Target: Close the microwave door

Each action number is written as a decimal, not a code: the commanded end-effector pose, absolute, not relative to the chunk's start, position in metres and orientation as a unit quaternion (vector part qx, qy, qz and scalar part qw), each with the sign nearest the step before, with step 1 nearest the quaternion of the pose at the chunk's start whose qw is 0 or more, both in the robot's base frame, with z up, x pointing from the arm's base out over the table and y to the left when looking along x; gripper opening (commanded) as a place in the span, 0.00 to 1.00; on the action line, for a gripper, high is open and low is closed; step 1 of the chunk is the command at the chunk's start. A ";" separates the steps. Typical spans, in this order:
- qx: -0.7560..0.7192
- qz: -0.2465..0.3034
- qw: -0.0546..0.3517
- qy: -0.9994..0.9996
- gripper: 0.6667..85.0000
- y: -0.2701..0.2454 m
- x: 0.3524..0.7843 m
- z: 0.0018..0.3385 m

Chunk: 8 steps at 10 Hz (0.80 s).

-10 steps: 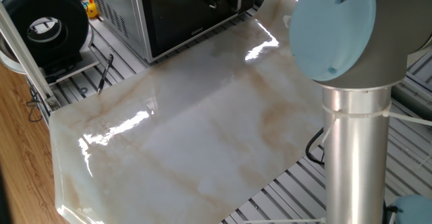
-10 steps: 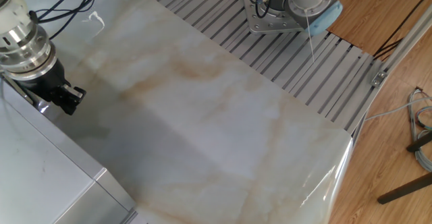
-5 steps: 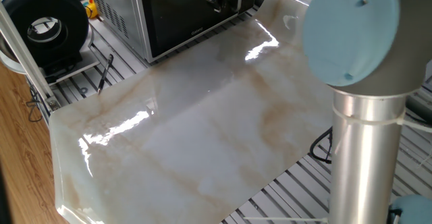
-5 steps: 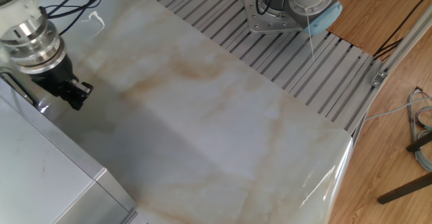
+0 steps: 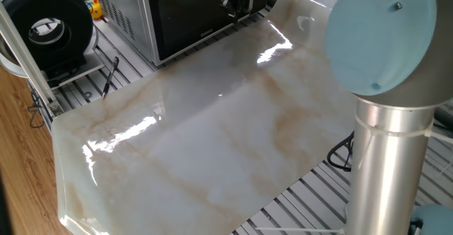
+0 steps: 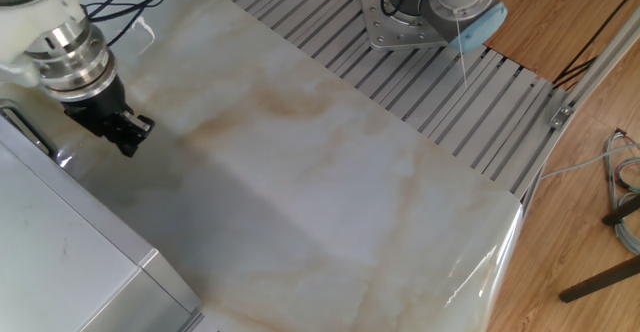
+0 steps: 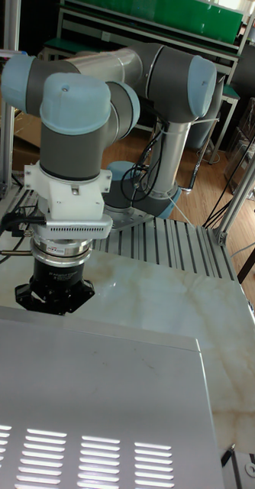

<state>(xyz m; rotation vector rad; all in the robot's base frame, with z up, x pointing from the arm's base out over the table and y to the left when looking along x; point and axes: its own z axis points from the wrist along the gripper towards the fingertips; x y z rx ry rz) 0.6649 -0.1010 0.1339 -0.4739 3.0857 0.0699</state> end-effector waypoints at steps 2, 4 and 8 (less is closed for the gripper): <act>-0.141 0.022 -0.015 0.990 0.01 -0.078 0.644 0.181; -0.148 0.008 -0.013 0.989 0.01 -0.076 0.649 0.203; -0.158 0.017 0.017 0.987 0.01 -0.078 0.667 0.189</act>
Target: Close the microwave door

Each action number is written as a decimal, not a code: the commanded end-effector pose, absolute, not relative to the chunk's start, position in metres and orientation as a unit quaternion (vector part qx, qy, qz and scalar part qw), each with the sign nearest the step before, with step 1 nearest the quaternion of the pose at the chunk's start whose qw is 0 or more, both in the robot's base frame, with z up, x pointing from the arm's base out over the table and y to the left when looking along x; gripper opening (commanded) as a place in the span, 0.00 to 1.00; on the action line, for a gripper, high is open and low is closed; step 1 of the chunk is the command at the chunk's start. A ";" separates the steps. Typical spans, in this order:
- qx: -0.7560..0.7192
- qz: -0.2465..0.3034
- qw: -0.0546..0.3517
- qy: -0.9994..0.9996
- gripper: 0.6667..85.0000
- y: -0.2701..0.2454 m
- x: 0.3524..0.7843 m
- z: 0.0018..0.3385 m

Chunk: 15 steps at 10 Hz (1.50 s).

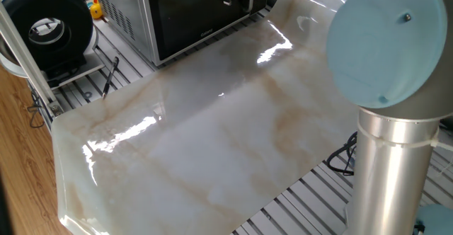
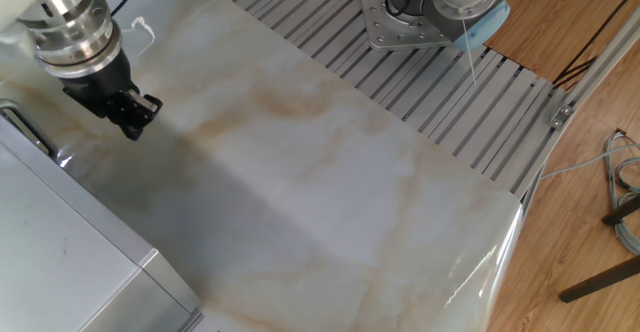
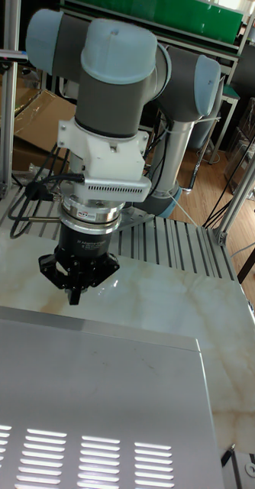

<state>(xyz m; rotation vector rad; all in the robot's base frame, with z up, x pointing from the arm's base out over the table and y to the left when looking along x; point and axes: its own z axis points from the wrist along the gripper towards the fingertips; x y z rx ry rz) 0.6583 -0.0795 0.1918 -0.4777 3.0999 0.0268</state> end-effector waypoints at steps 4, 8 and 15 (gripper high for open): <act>-0.152 0.006 0.006 0.988 0.01 -0.080 0.621 0.236; -0.146 0.002 0.005 0.989 0.01 -0.066 0.618 0.278; -0.149 0.005 0.003 0.989 0.01 -0.051 0.625 0.281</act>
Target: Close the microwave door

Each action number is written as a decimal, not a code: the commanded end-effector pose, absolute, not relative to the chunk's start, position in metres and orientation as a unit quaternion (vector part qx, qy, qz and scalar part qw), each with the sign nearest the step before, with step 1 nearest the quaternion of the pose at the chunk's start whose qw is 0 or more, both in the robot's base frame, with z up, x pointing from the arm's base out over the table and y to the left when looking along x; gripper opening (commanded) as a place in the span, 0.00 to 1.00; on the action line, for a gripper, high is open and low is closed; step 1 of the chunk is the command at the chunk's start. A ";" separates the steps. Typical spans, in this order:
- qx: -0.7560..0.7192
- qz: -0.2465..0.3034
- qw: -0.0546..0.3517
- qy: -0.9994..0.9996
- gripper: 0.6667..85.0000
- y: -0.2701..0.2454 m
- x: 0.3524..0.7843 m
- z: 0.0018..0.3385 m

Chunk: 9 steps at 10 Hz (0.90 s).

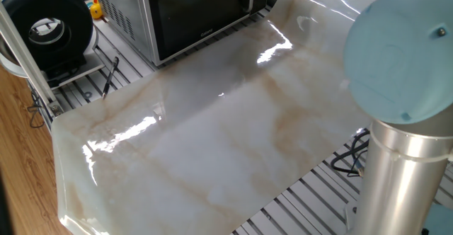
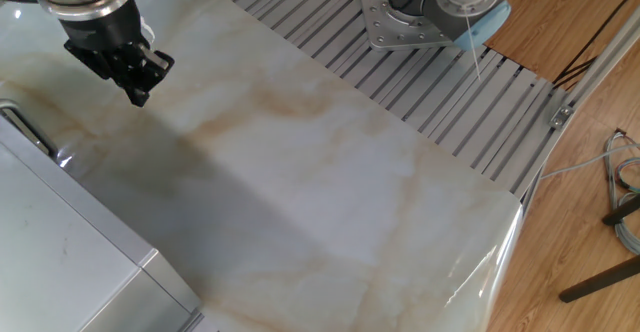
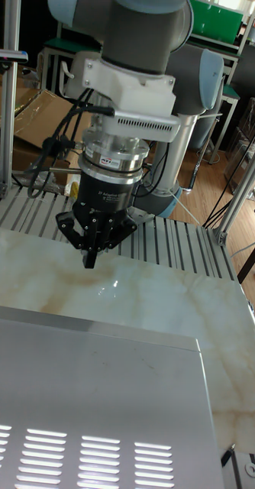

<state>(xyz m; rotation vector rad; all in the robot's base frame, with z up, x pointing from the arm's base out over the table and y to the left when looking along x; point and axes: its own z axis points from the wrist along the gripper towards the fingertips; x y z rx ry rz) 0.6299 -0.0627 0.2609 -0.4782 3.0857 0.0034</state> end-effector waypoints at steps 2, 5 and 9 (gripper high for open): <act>-0.145 0.009 -0.008 0.989 0.01 -0.038 0.613 0.315; -0.168 -0.002 0.011 0.986 0.01 -0.039 0.621 0.321; -0.169 -0.009 0.005 0.986 0.01 -0.042 0.613 0.333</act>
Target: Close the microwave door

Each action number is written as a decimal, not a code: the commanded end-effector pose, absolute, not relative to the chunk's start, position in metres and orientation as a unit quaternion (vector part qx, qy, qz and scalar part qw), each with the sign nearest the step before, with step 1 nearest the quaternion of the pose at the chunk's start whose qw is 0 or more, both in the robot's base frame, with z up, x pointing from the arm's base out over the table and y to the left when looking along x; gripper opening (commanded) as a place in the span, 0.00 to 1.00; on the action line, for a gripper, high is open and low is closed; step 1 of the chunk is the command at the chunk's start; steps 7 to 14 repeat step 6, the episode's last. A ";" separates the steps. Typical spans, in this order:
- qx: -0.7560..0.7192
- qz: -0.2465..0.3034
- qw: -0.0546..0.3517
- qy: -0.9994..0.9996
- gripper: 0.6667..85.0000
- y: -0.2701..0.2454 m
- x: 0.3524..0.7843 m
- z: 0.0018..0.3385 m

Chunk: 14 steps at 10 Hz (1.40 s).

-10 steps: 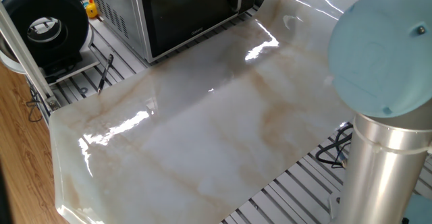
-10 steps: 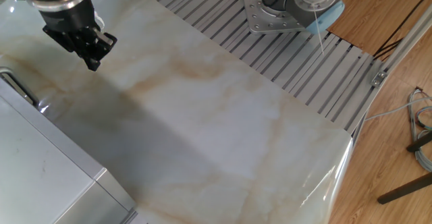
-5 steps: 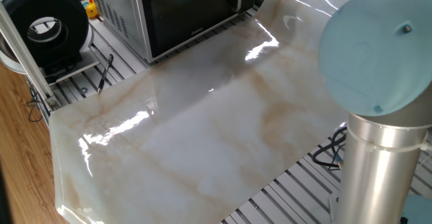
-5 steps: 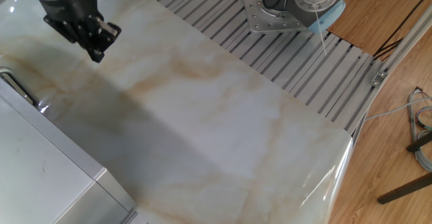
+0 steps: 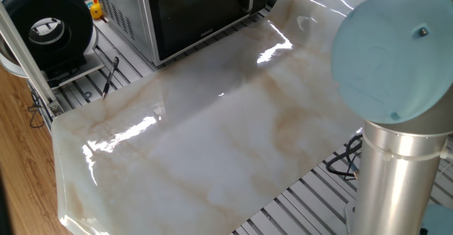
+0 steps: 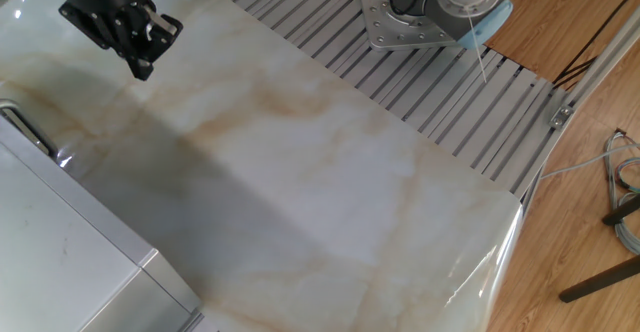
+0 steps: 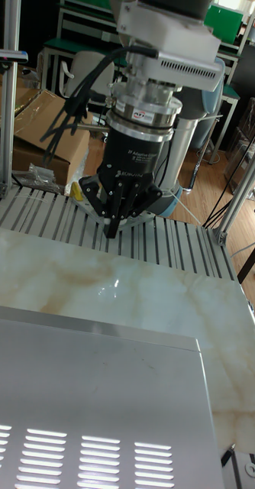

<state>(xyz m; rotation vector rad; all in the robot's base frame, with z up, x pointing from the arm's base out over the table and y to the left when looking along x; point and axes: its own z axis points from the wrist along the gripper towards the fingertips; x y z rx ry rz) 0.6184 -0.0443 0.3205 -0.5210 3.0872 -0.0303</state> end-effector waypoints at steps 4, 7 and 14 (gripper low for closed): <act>-0.167 -0.007 0.003 0.986 0.01 -0.044 0.611 0.334; -0.165 -0.005 0.003 0.986 0.01 -0.045 0.610 0.334; -0.165 -0.005 0.003 0.986 0.01 -0.045 0.610 0.334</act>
